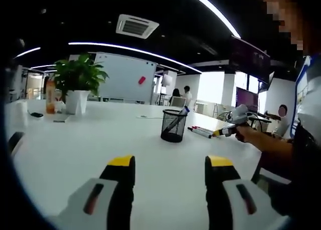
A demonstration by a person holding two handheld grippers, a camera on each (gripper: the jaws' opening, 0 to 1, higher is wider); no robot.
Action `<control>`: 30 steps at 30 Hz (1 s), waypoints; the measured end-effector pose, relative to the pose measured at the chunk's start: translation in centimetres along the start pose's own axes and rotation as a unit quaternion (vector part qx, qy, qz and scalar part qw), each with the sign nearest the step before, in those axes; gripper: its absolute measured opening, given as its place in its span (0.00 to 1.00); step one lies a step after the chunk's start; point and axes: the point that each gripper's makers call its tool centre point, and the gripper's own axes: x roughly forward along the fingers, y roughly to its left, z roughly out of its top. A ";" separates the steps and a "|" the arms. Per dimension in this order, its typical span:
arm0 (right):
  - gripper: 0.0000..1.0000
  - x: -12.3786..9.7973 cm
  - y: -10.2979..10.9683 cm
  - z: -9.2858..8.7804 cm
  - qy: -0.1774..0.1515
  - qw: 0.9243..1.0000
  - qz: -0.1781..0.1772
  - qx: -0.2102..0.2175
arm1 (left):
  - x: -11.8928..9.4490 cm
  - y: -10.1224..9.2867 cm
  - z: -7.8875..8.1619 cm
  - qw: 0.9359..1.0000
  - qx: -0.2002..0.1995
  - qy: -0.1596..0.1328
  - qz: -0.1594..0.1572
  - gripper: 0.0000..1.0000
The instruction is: Pick up the whiteboard markers from the pen holder and place them facing the whiteboard neatly
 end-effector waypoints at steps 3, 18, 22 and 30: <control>0.14 0.0 0.0 0.1 -0.001 1.000 0.006 0.009 | 0.0 0.1 0.1 1.000 0.000 -0.001 0.002 0.57; 0.14 -0.1 0.2 0.1 -0.007 1.000 0.011 0.020 | -0.1 0.0 0.2 1.000 0.003 -0.001 0.004 0.56; 0.15 -0.2 0.4 0.0 -0.009 0.999 0.018 0.034 | -0.1 0.0 0.2 1.000 0.004 -0.001 0.002 0.56; 0.18 -0.4 0.2 0.4 -0.023 0.998 0.026 0.058 | -0.1 0.0 0.2 1.000 0.005 0.000 0.003 0.56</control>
